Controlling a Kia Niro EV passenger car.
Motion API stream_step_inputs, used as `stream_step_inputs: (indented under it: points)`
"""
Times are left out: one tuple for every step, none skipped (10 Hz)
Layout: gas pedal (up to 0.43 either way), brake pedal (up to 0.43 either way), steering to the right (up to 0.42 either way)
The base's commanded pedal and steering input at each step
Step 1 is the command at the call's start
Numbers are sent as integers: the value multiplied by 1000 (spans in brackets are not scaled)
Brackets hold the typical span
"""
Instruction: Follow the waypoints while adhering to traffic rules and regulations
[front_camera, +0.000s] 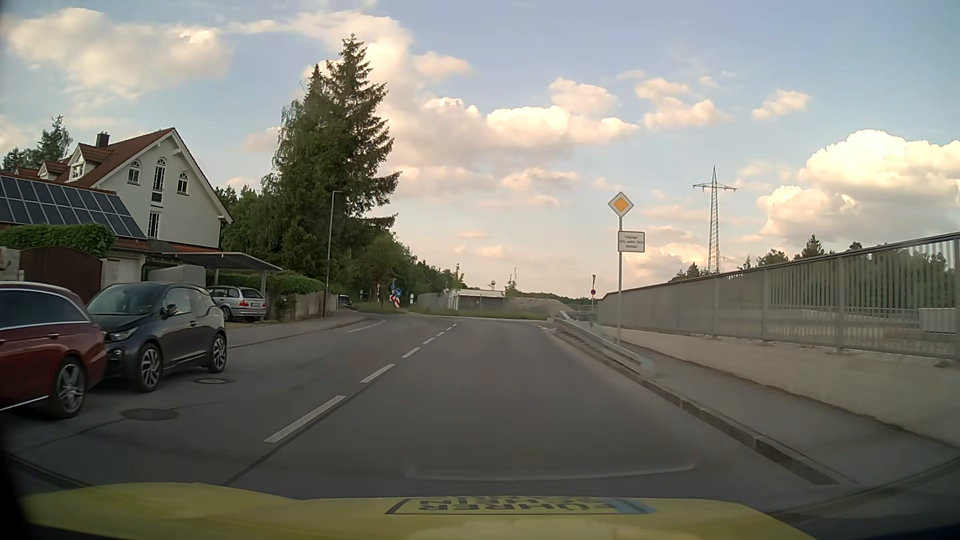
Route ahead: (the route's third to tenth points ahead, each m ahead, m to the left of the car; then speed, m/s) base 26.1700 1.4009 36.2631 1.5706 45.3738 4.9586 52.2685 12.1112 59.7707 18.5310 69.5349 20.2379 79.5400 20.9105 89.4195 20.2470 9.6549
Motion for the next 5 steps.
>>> stream_step_inputs:
  points:
    - [67,0,0]
    - [67,0,0]
    - [67,0,0]
    - [67,0,0]
    - [59,0,0]
